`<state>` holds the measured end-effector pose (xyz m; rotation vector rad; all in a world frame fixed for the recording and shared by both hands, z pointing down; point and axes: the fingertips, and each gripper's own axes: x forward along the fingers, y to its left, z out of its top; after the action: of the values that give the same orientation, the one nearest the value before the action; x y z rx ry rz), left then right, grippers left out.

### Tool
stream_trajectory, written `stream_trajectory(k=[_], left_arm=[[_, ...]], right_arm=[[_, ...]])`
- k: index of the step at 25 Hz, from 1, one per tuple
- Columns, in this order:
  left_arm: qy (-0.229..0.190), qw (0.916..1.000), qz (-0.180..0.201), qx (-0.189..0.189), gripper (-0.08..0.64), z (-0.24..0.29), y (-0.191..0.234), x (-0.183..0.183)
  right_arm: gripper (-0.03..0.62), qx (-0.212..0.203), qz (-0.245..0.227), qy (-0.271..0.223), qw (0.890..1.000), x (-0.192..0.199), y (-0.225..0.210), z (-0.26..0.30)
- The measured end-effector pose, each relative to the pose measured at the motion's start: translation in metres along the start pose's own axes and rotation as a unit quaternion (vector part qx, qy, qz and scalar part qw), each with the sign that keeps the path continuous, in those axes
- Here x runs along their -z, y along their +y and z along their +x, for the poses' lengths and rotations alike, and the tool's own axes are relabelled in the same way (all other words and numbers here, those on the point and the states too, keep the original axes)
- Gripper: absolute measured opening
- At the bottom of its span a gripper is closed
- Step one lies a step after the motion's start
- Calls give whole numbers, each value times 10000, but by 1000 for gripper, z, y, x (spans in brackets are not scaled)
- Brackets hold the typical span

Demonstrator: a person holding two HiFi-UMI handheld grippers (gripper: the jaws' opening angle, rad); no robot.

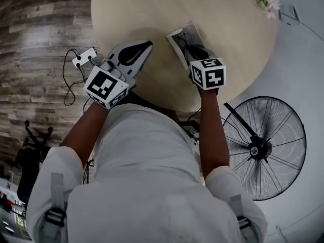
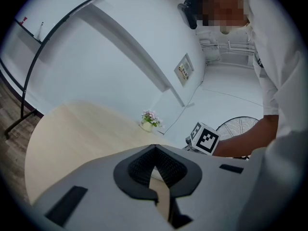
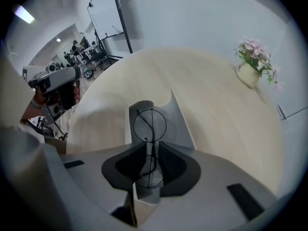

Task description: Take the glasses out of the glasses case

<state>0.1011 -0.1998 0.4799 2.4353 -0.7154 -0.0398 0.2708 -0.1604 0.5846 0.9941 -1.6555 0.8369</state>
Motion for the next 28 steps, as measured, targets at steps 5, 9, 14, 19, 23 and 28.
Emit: stream_trajectory(k=[5,9,14,19,23,28], left_arm=[[26,10000,-45,-16,12,-5,3,4],[31,10000,-52,-56,12,-11,6,6],[44,9999,-87,-61,12,-19,8,9],[14,9999,-137,-45,12,-25,12,6],[27,10000,17,67,12,-32,5,-5],[9,9996,237,167,12,-39,-2,-27]], right_arm=[[70,-101,66,128,9998,1,5,4],[58,-89,-121,315,9994,2,4,7],[57,-94,-306,629,9975,2,5,11],[52,31,-367,447,9983,-2,5,11],[34,230,-479,126,9985,-6,4,-1],[31,627,-641,-248,9957,-15,5,-25]])
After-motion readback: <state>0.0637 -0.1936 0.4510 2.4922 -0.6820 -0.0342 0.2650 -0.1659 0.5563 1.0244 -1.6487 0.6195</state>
